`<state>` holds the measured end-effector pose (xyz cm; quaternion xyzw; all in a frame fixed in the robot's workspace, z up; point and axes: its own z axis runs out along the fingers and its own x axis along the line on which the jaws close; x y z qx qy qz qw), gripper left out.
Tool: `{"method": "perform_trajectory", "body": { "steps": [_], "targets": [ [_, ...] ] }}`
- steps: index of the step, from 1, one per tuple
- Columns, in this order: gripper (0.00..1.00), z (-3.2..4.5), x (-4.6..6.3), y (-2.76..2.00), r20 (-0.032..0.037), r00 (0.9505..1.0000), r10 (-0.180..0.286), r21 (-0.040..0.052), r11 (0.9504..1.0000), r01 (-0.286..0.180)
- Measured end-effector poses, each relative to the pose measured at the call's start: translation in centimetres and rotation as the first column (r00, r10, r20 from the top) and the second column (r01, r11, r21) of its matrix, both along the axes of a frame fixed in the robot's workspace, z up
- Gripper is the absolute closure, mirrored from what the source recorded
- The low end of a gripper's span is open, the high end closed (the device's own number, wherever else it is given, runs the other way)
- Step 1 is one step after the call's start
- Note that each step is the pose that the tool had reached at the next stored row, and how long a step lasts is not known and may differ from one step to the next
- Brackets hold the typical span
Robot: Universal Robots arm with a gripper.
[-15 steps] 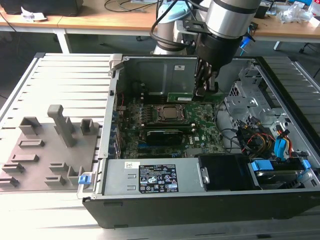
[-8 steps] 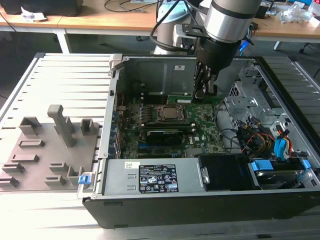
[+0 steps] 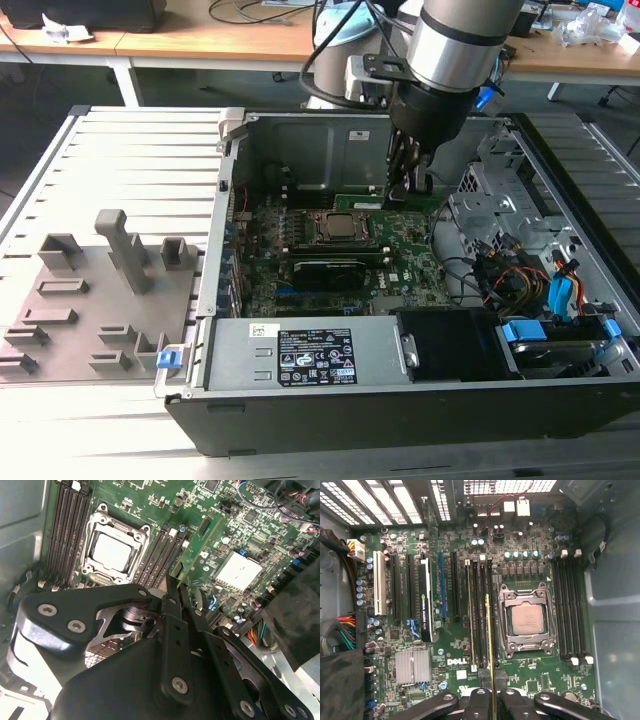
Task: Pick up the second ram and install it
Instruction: 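Insert the second ram into the second slot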
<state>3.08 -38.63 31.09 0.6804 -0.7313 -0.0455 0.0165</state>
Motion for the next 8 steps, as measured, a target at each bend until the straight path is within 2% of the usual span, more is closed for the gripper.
{"method": "perform_trajectory", "body": {
  "steps": [4,8],
  "targets": [
    [0.86,-0.11,-0.7,0.12,0.0000,1.0000,0.000,0.0000,1.0000,0.000],
    [0.86,-0.28,-2.0,0.64,0.0000,1.0000,0.000,0.0001,1.0000,0.000]
  ]
}}
